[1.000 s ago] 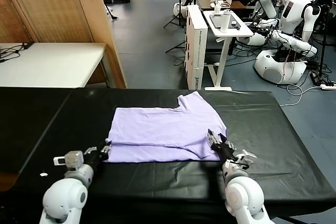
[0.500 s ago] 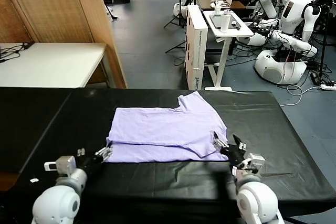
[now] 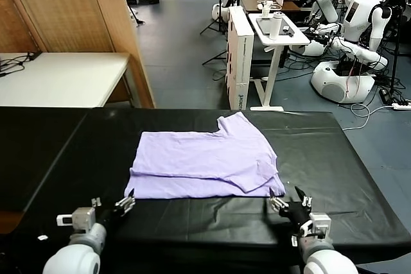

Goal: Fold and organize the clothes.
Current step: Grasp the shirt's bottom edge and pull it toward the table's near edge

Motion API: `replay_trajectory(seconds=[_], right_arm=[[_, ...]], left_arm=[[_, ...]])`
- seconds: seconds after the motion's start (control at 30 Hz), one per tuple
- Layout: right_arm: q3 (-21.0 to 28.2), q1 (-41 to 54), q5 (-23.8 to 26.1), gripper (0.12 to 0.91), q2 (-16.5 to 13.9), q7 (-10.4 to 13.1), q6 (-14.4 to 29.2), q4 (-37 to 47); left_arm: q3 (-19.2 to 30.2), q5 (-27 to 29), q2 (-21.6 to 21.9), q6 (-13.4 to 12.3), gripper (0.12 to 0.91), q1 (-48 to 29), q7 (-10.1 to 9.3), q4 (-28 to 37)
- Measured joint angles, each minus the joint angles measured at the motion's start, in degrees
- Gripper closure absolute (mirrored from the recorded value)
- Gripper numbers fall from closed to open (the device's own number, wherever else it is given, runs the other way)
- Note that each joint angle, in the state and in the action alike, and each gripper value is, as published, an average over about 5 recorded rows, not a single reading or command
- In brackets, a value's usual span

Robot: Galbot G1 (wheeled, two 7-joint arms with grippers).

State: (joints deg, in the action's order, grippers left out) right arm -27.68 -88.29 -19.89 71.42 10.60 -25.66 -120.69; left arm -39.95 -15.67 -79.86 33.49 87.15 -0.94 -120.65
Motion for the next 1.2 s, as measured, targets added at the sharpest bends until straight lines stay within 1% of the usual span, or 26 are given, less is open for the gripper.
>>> replay_trajectory(seconds=[0.1, 0.27, 0.37, 0.47, 0.53, 0.6, 0.67, 0.77, 0.83, 0.9, 0.93, 1.0, 1.03, 1.13, 1.2], right_arm=[[0.2, 0.49, -0.05, 0.149, 0.04, -0.02, 0.39, 0.63], [0.98, 1.12, -0.08, 0.246, 0.23, -0.03, 0.42, 1.21], [1.12, 1.36, -0.19, 0.289, 0.24, 0.02, 0.36, 1.54], [1.1, 1.23, -0.37, 0.351, 0.23, 0.09, 0.32, 1.63], [1.11, 0.99, -0.45, 0.384, 0.21, 0.07, 0.3, 1.64], [1.18, 0.75, -0.47, 0.415, 0.2, 0.03, 0.29, 1.65], [1.29, 0.53, -0.48, 0.466, 0.21, 0.0, 0.29, 1.61], [1.43, 0.18, -0.53, 0.574, 0.2, -0.01, 0.26, 1.45], [1.48, -0.11, -0.59, 0.647, 0.15, -0.01, 0.24, 1.31], [1.49, -0.48, -0.64, 0.699, 0.12, 0.02, 0.2, 1.09], [1.49, -0.71, -0.67, 0.73, 0.11, 0.04, 0.16, 0.92], [1.45, -1.28, -0.7, 0.778, 0.08, 0.15, 0.02, 0.47], [1.39, -1.6, -0.71, 0.804, 0.05, 0.22, -0.11, 0.21], [1.09, -2.81, -0.72, 0.845, -0.15, 0.49, -0.72, -0.77], [0.77, -3.85, -0.71, 0.854, -0.33, 0.68, -1.21, -1.65]], left_arm=[[0.0, -0.29, 0.03, 0.43, 0.123, 0.11, 0.0, -0.1], [0.21, 0.73, 0.0, 1.69, 0.134, 0.76, 0.56, -0.21], [0.37, 2.0, -0.01, 2.17, 0.162, 0.98, 1.06, -0.01], [0.41, 2.26, -0.01, 2.55, 0.196, 0.91, 1.17, 0.18], [0.42, 2.25, -0.01, 2.72, 0.236, 0.76, 1.17, 0.29], [0.41, 2.2, -0.01, 2.83, 0.3, 0.63, 1.18, 0.41], [0.42, 2.11, -0.01, 2.9, 0.374, 0.56, 1.22, 0.38], [0.51, 2.05, -0.03, 2.92, 0.529, 0.56, 1.38, 0.04], [0.66, 2.13, -0.09, 2.92, 0.655, 0.52, 1.55, -0.16], [0.81, 2.28, -0.18, 2.98, 0.769, 0.47, 1.71, -0.29], [0.87, 2.38, -0.22, 3.03, 0.811, 0.46, 1.79, -0.37], [0.92, 2.55, -0.28, 3.2, 0.865, 0.55, 1.96, -0.63], [0.92, 2.64, -0.29, 3.36, 0.878, 0.66, 2.07, -0.82], [0.82, 2.94, -0.18, 4.15, 0.884, 1.2, 2.41, -1.51], [0.67, 3.4, 0.01, 5.02, 0.884, 1.66, 2.78, -2.05]])
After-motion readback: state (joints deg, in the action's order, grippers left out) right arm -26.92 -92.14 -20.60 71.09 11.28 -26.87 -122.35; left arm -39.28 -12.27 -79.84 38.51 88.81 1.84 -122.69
